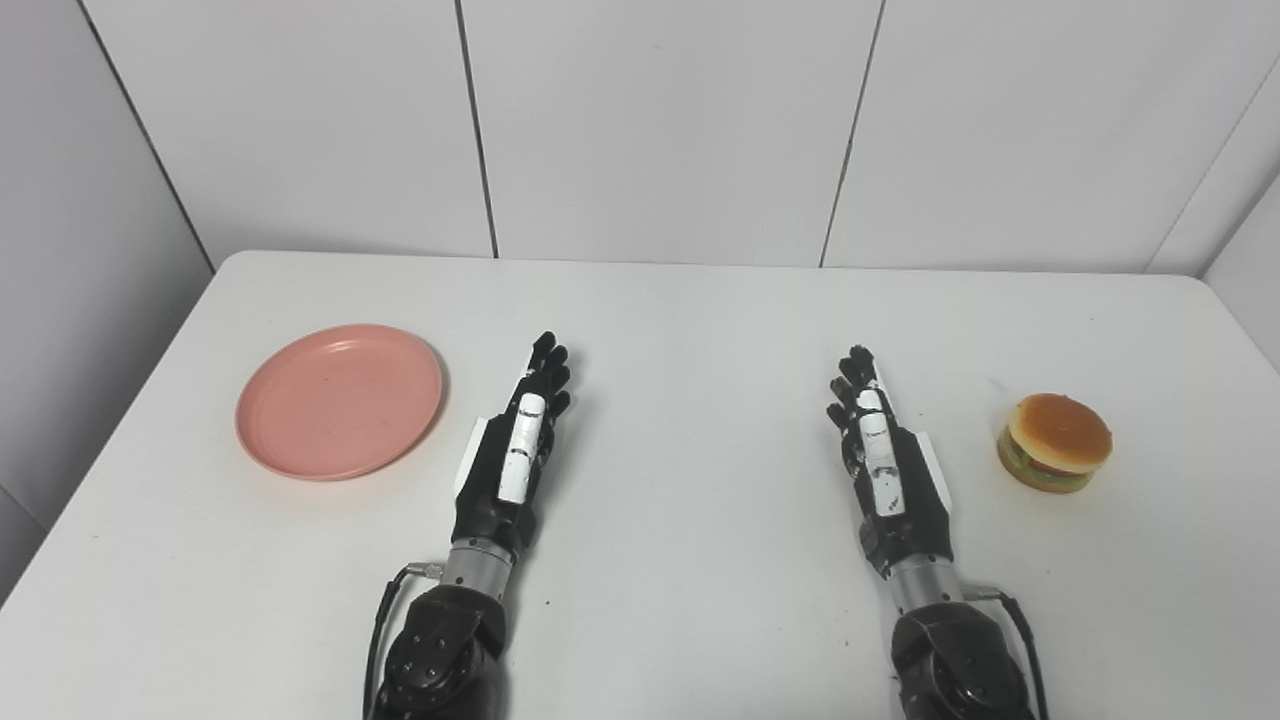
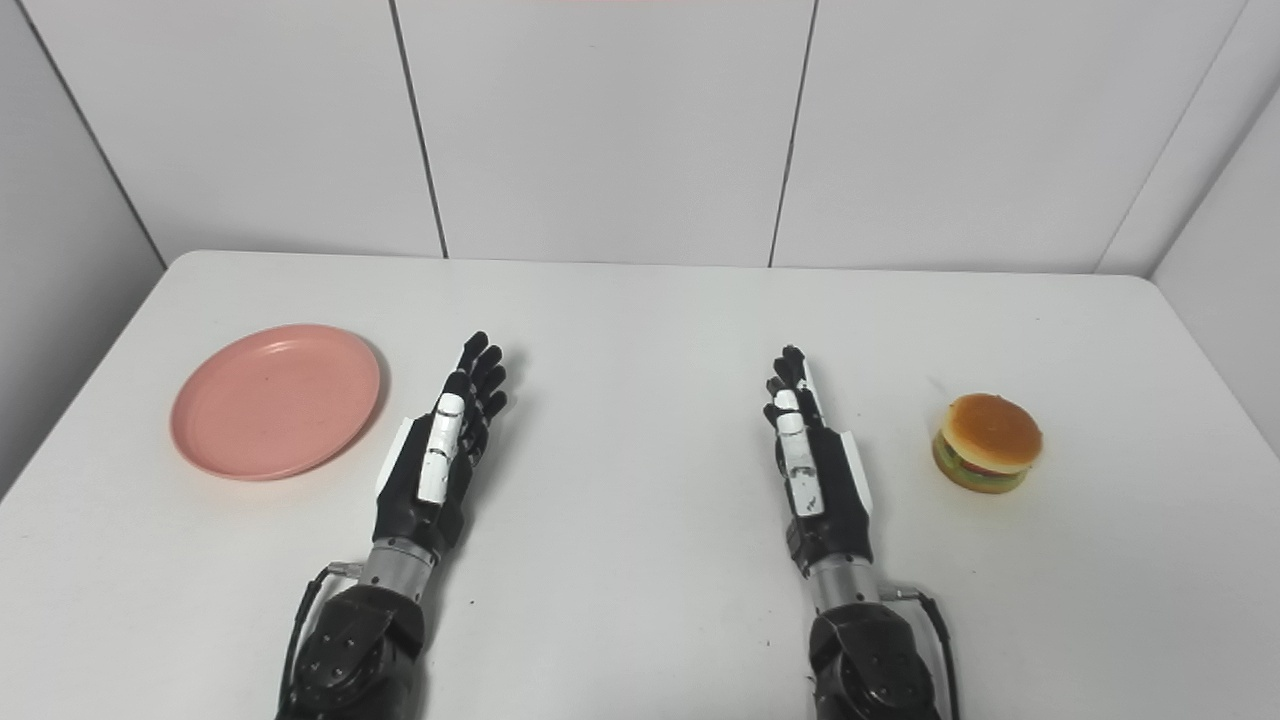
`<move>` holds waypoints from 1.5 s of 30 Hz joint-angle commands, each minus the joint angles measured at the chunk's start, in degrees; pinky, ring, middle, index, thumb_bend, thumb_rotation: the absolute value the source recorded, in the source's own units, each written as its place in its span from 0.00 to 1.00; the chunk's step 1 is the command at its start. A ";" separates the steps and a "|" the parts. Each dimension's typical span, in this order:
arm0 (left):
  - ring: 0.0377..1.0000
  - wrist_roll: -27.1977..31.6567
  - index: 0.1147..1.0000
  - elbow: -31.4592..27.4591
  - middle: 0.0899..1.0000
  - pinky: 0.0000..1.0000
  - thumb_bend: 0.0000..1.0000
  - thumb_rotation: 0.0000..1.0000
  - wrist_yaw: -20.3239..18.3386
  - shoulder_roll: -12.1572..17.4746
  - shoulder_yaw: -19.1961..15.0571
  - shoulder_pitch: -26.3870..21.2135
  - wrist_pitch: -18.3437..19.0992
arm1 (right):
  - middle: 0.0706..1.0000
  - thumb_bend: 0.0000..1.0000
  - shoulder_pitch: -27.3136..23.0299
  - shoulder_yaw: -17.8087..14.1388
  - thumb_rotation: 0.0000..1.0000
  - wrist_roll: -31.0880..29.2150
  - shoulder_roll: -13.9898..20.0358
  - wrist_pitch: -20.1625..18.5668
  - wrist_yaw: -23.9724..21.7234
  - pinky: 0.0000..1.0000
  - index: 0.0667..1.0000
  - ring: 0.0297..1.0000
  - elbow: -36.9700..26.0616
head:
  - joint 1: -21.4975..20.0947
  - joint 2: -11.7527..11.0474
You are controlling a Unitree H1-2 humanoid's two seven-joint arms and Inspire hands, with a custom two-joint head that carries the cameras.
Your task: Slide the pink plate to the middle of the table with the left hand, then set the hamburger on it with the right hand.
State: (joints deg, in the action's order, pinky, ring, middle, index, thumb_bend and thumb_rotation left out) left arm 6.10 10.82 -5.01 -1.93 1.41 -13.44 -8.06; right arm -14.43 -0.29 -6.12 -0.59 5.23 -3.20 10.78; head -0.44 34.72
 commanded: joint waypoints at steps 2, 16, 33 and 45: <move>1.00 -0.04 1.00 4.19 1.00 1.00 0.51 1.00 -0.18 0.31 -0.30 3.17 -0.88 | 1.00 0.53 3.50 -0.37 0.93 -0.83 -0.18 1.12 -0.68 1.00 1.00 1.00 3.94 | 0.10 -0.02; 1.00 -0.29 1.00 4.47 1.00 1.00 0.51 1.00 0.66 0.03 -0.77 3.01 -0.80 | 1.00 0.52 3.76 -0.05 0.97 -0.32 -0.20 1.75 -0.64 1.00 1.00 1.00 3.90 | 0.39 -0.11; 1.00 0.38 1.00 4.26 1.00 1.00 0.51 1.00 -0.50 0.48 -0.45 2.82 -0.53 | 1.00 0.55 3.49 -0.15 0.93 -0.44 -0.34 1.32 -0.77 1.00 1.00 0.99 3.76 | 0.22 0.08; 1.00 0.17 1.00 2.59 1.00 1.00 0.52 1.00 -0.15 0.28 -0.33 3.70 1.19 | 0.99 0.54 4.23 -0.07 0.92 -0.27 -0.52 1.01 -0.62 1.00 1.00 0.98 2.71 | 0.04 0.33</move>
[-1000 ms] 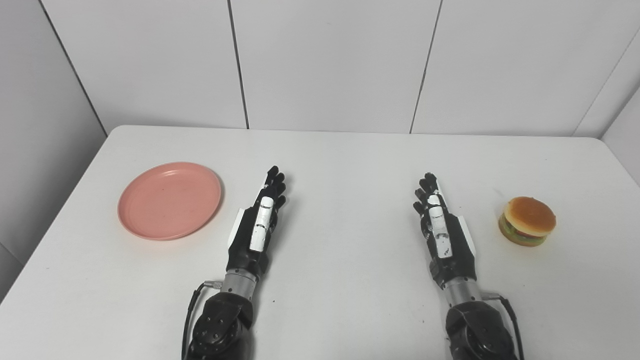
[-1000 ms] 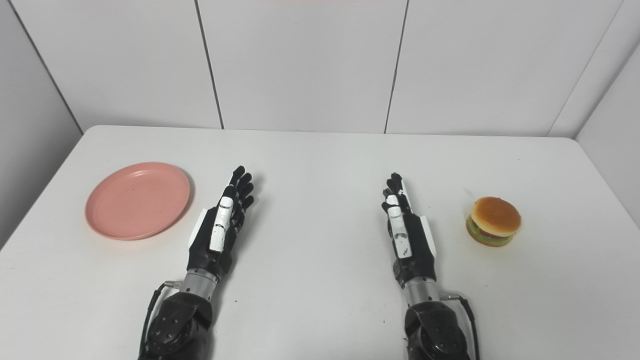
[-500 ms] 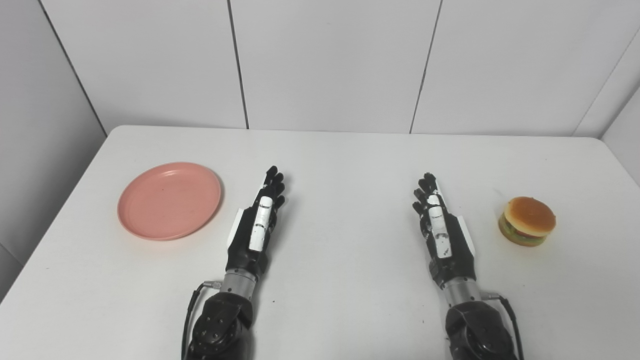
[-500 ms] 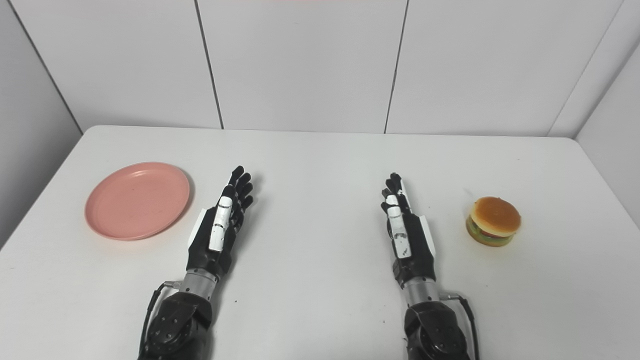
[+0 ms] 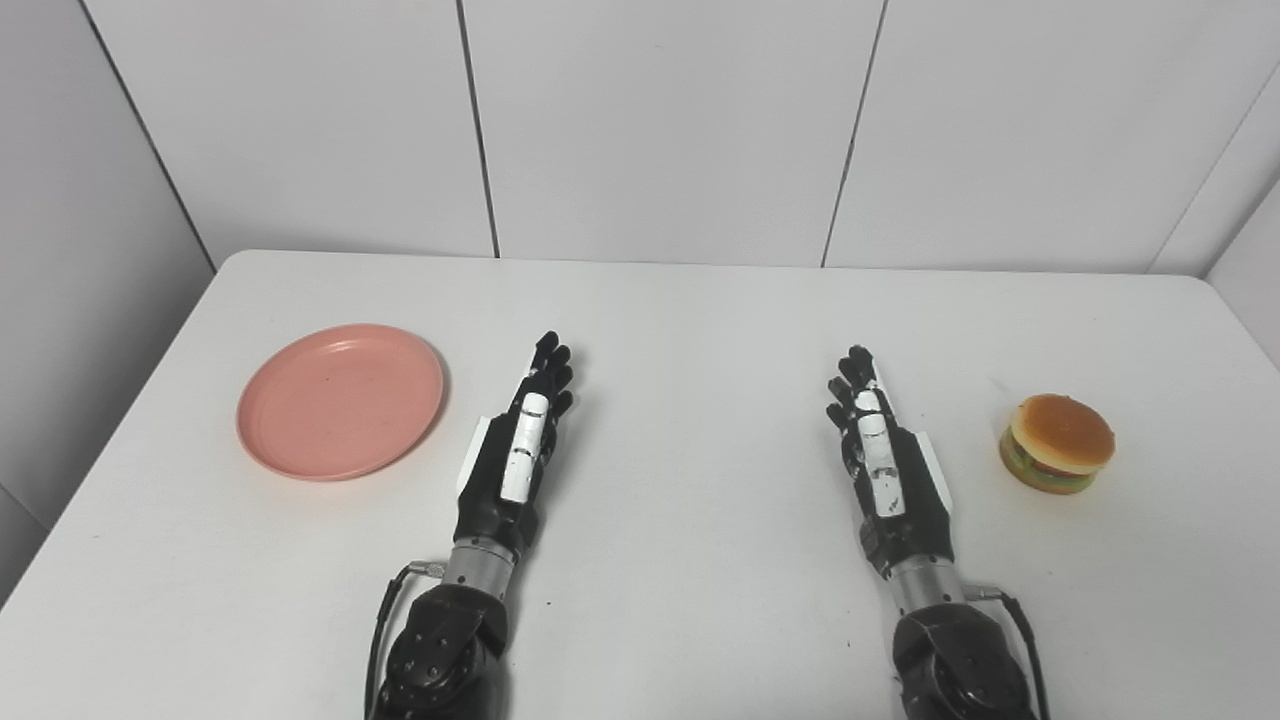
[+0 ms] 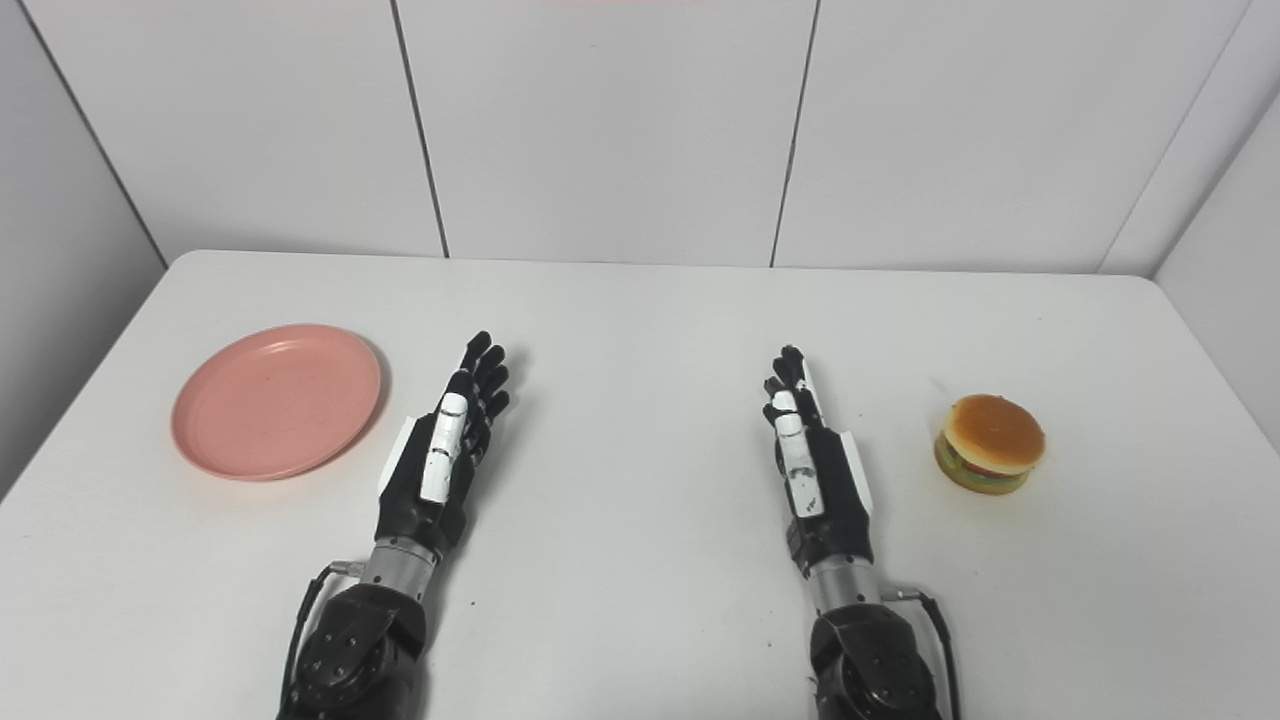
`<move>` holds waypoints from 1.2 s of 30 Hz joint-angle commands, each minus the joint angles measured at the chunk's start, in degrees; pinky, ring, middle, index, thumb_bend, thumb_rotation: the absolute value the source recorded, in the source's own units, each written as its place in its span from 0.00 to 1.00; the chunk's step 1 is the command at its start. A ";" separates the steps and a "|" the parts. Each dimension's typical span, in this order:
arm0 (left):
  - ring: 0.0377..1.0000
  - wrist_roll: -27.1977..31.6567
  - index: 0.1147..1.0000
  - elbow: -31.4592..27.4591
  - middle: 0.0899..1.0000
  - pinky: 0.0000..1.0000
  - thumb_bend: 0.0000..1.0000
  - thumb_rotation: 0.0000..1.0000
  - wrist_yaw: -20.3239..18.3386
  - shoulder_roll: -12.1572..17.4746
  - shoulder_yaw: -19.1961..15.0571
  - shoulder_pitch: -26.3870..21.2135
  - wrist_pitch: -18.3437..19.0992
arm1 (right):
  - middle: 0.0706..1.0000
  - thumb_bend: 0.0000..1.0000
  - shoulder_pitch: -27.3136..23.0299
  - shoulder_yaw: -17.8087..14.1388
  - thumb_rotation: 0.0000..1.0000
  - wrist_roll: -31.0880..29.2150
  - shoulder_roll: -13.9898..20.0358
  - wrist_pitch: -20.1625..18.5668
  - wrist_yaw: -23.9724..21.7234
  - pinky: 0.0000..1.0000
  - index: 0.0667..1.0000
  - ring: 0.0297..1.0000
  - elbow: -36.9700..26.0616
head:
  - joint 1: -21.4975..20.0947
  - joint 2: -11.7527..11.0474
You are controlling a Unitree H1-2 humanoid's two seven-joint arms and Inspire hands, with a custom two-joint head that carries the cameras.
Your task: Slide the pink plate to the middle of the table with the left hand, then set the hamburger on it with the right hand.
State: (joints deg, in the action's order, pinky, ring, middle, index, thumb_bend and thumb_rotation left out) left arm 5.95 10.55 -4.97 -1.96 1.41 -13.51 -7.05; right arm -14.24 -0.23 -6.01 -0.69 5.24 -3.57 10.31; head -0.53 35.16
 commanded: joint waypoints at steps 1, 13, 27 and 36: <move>1.00 0.22 1.00 3.26 1.00 1.00 0.51 1.00 0.29 0.03 -0.60 3.65 -0.47 | 0.99 0.54 3.97 -0.34 0.92 -0.35 -0.67 1.18 0.16 1.00 0.99 0.98 3.31 | 0.31 -0.33; 1.00 0.56 1.00 3.93 1.00 1.00 0.50 1.00 0.23 -0.14 -0.77 3.62 -1.27 | 1.00 0.53 3.98 -0.29 0.96 -0.18 -0.26 2.97 -0.28 1.00 1.00 1.00 4.41 | 0.44 -1.20; 1.00 -0.18 1.00 4.95 1.00 1.00 0.48 1.00 0.30 0.00 -0.48 3.43 -2.22 | 1.00 0.51 3.88 -0.12 0.92 -0.37 -0.17 2.70 -0.67 1.00 1.00 0.99 4.73 | 0.65 -1.66; 1.00 -0.95 1.00 5.40 1.00 1.00 0.48 1.00 1.28 0.01 -0.38 3.32 -2.80 | 1.00 0.52 3.86 -0.31 0.89 -0.80 -0.53 2.52 -0.59 1.00 1.00 0.99 4.76 | 0.20 -1.35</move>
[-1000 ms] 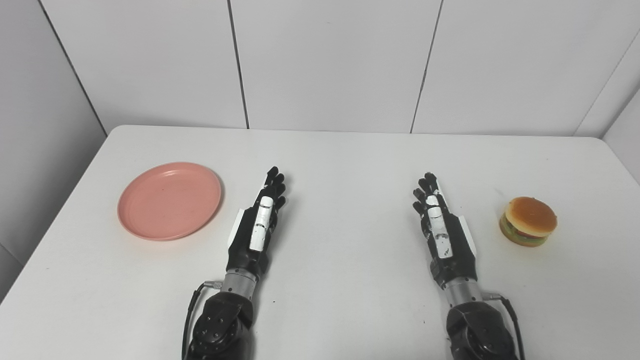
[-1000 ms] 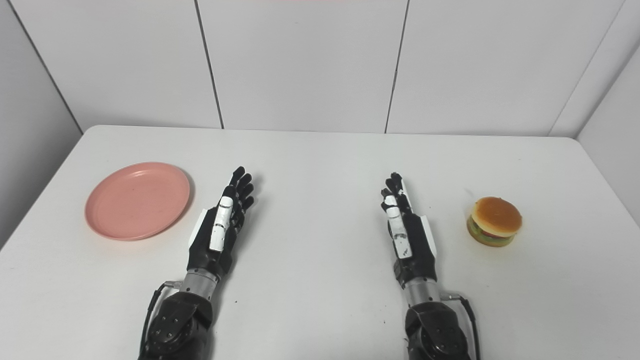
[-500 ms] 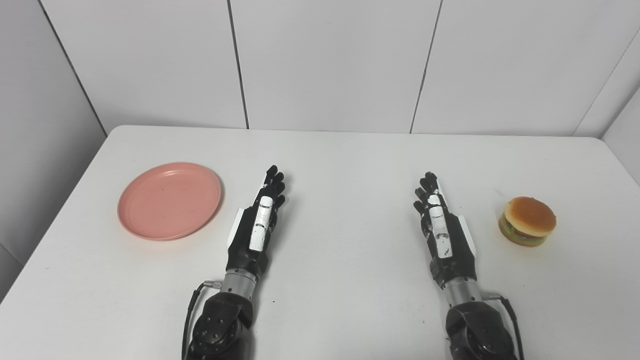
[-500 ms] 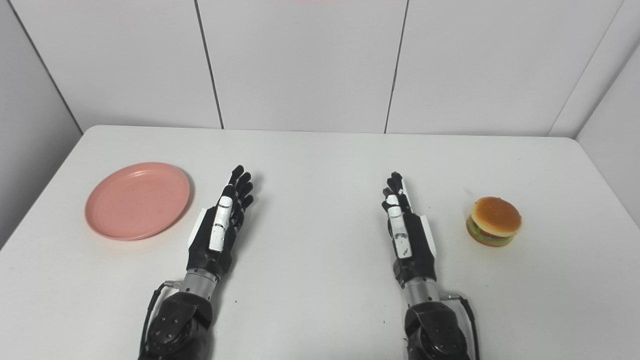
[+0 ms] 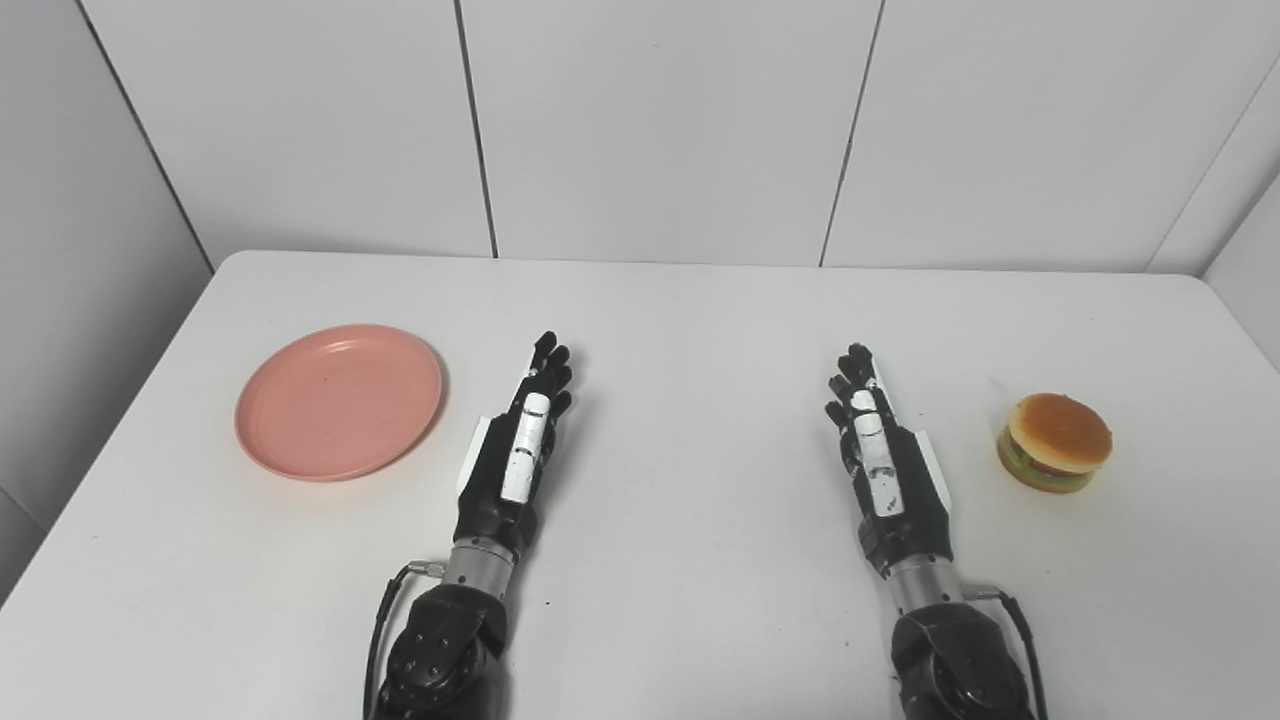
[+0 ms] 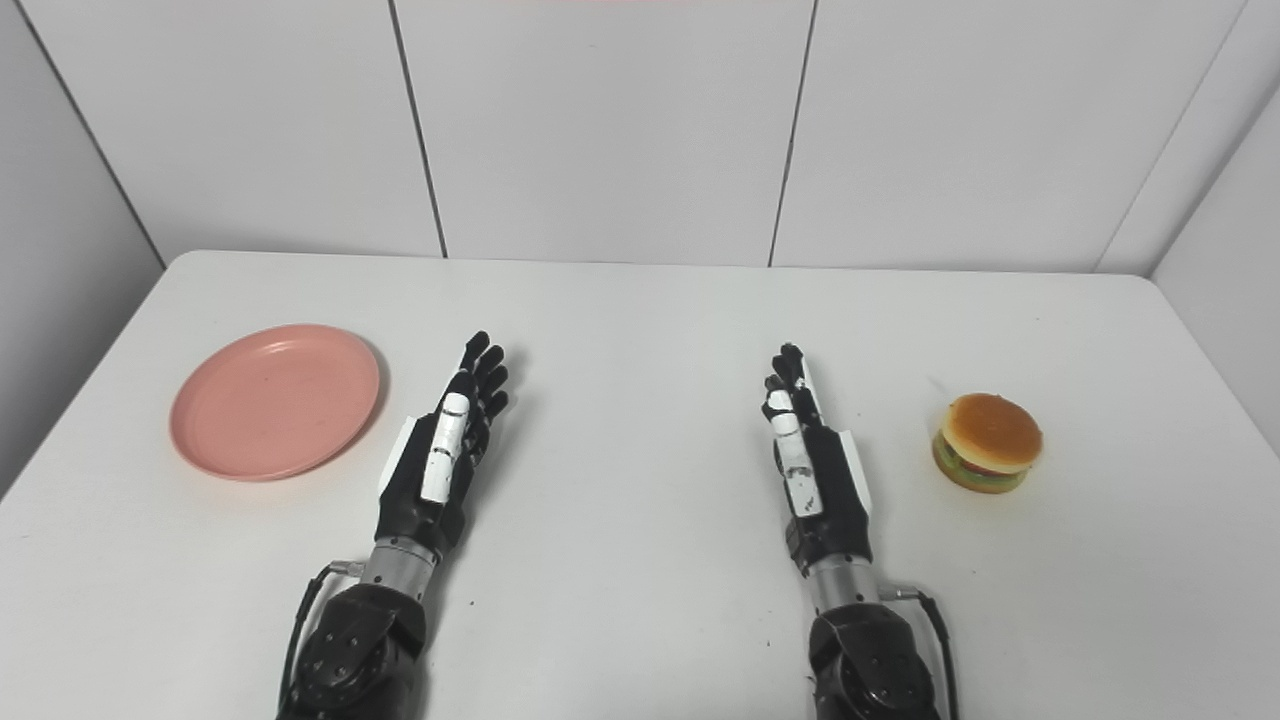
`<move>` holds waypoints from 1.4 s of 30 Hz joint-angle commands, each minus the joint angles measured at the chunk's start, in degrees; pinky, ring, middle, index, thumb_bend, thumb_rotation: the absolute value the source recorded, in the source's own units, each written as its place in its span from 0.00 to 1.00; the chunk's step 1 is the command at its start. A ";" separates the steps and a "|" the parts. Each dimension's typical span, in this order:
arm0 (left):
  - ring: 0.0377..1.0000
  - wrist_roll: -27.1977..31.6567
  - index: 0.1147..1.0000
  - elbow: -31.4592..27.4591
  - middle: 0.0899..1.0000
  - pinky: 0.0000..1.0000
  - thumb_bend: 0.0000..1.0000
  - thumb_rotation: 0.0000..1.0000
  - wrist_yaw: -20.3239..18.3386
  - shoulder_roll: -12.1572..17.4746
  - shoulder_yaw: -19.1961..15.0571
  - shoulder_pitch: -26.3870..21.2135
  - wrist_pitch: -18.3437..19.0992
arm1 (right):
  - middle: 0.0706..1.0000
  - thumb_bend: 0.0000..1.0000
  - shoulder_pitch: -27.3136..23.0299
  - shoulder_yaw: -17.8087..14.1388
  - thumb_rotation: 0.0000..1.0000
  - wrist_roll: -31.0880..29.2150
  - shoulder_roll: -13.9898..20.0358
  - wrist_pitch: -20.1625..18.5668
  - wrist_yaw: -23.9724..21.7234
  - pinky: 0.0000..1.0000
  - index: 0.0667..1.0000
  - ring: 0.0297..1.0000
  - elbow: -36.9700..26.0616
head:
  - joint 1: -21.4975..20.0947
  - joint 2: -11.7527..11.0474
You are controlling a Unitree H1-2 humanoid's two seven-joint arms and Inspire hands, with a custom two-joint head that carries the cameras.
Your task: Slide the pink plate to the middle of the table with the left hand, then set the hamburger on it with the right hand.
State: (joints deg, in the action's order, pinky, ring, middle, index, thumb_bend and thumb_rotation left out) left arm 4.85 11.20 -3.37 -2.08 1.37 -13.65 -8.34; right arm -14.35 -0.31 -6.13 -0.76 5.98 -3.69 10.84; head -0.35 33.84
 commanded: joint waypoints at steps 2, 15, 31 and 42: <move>1.00 0.71 1.00 4.68 1.00 1.00 0.48 1.00 -1.28 0.47 -0.09 3.54 -1.43 | 1.00 0.52 4.02 -0.08 0.89 -0.56 -0.36 1.99 -0.66 1.00 1.00 1.00 4.36 | 0.32 -0.44; 1.00 0.34 1.00 4.71 1.00 1.00 0.50 1.00 -1.79 0.97 0.19 3.62 -1.76 | 1.00 0.52 3.89 0.12 0.89 -0.24 -0.75 2.03 -0.29 1.00 1.00 0.99 4.24 | -0.31 -0.49; 0.99 -0.43 0.98 5.70 0.99 1.00 0.49 1.00 0.05 0.26 -0.59 3.36 -2.65 | 1.00 0.55 3.59 -0.04 0.87 -0.49 -0.80 2.14 -0.33 1.00 1.00 0.99 4.83 | 1.39 -1.27; 1.00 1.14 1.00 2.85 1.00 1.00 0.53 1.00 -0.73 -1.04 -0.24 0.83 -3.30 | 1.00 0.50 3.94 -1.38 0.94 -3.25 3.19 5.55 -4.77 1.00 1.00 1.00 7.54 | 17.63 -5.42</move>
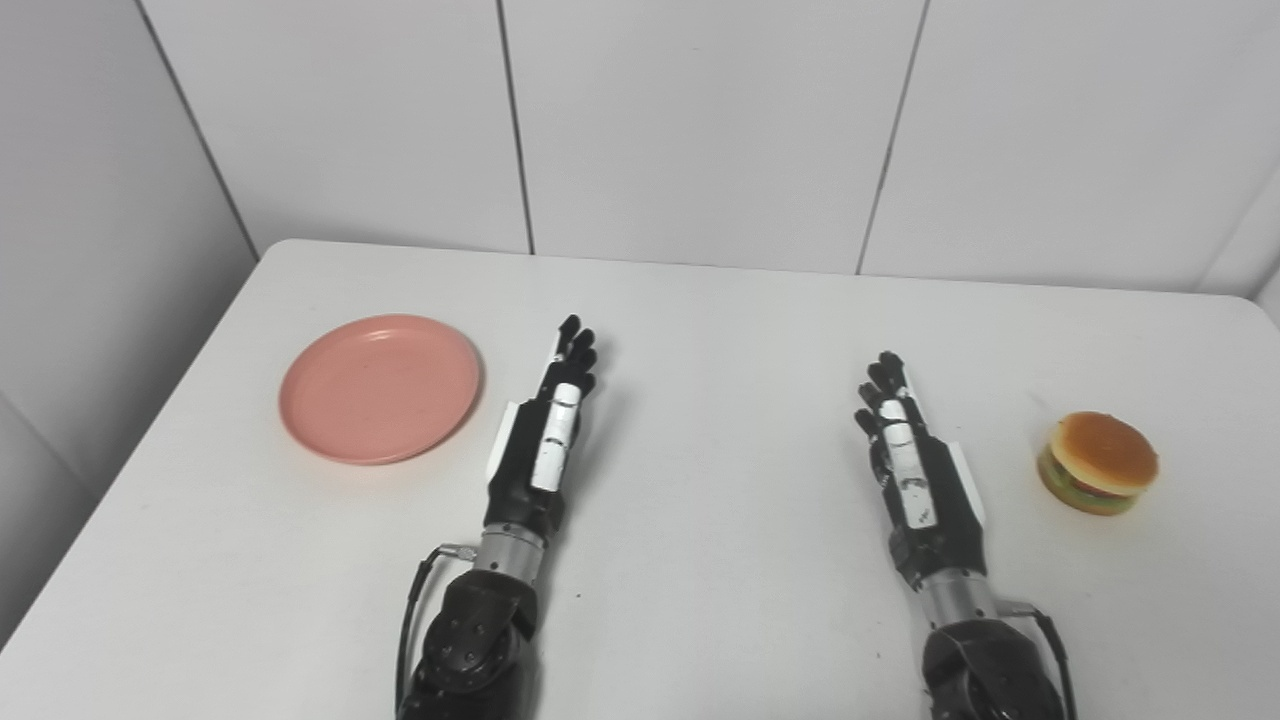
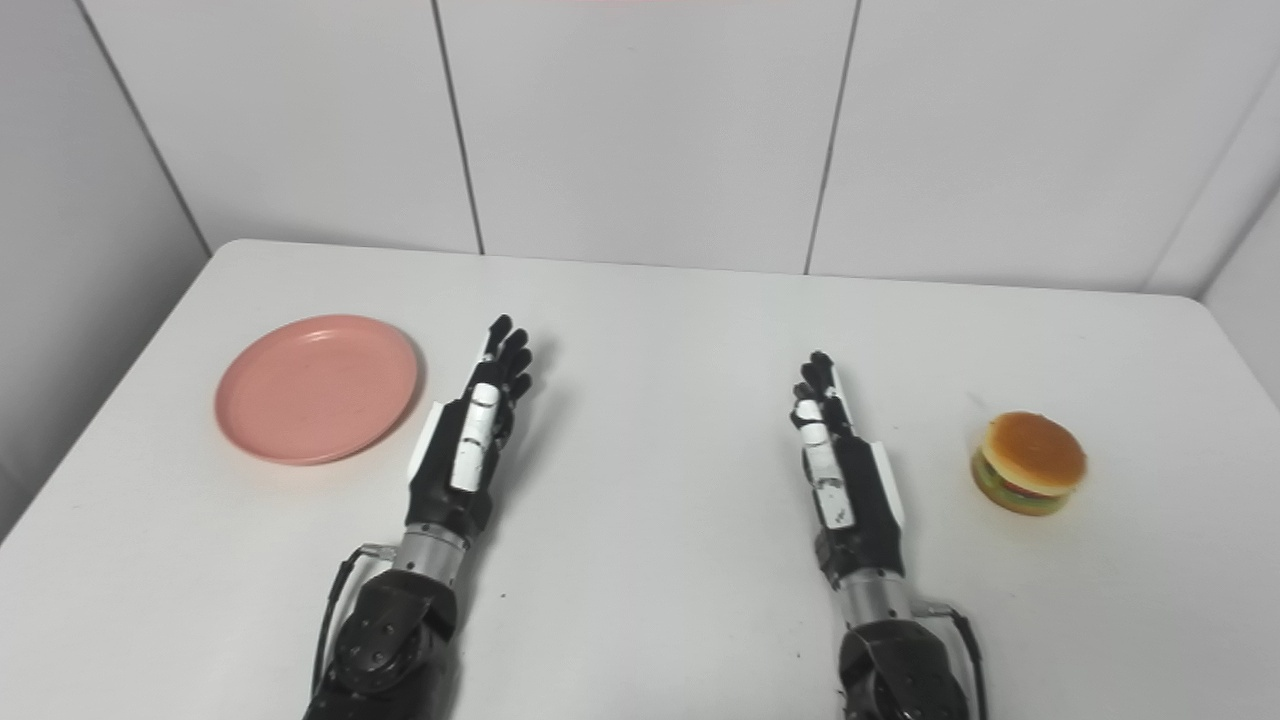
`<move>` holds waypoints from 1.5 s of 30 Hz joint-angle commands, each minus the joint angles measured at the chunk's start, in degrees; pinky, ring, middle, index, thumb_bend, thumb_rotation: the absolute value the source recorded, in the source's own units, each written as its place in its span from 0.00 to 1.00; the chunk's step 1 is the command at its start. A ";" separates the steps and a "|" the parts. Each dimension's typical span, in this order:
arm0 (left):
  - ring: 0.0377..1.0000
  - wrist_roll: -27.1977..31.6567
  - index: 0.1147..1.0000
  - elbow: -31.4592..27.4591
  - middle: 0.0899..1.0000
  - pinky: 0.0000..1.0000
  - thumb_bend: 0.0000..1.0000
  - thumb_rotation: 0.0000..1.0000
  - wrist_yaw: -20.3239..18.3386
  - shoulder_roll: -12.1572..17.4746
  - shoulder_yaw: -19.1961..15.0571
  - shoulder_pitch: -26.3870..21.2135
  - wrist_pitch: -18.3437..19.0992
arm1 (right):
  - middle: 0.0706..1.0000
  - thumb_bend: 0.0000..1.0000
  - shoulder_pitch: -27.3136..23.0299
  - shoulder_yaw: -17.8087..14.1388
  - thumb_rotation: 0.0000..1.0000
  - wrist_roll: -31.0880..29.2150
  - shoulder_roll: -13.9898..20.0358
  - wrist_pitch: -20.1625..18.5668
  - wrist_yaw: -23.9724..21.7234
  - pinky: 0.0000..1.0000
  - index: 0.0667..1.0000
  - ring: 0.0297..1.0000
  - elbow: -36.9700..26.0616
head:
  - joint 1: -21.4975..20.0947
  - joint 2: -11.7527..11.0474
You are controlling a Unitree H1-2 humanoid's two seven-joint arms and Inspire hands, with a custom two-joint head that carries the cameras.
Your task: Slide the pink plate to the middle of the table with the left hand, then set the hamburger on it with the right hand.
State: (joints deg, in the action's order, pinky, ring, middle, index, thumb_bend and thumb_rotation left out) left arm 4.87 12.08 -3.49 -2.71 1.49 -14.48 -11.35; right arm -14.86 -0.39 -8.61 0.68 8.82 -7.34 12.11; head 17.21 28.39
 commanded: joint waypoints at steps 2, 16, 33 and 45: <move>1.00 1.75 1.00 1.61 1.00 1.00 0.55 1.00 -0.70 -0.07 -0.73 0.73 0.06 | 1.00 0.51 4.24 -1.72 0.95 -0.92 2.19 3.74 -1.17 1.00 1.00 1.00 7.53 | 1.41 -0.50; 0.86 1.96 0.84 -9.85 0.85 0.90 0.65 1.00 6.23 4.12 -10.47 -2.59 2.40 | 1.00 0.49 2.53 -2.09 0.94 -2.22 4.09 8.89 -2.59 1.00 1.00 1.00 14.01 | 2.86 -1.71; 0.74 0.56 0.70 -2.85 0.72 0.77 0.66 1.00 13.89 10.12 -20.22 -6.47 -5.78 | 1.00 0.49 2.95 -2.11 0.94 -1.74 3.93 8.22 -2.19 1.00 1.00 1.00 13.09 | 3.12 -1.90; 0.72 2.40 0.67 6.44 0.69 0.76 0.68 1.00 17.93 13.97 -25.71 -9.86 -10.20 | 1.00 0.51 2.53 -2.01 0.94 -2.20 4.15 8.37 -2.88 1.00 1.00 1.00 14.29 | 3.75 -2.58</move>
State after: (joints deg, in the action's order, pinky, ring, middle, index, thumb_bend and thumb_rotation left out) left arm 7.87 19.14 13.54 9.71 -24.05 -21.81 -18.51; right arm -19.57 -1.92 -10.68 4.66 16.27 -9.40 19.27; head 20.92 25.75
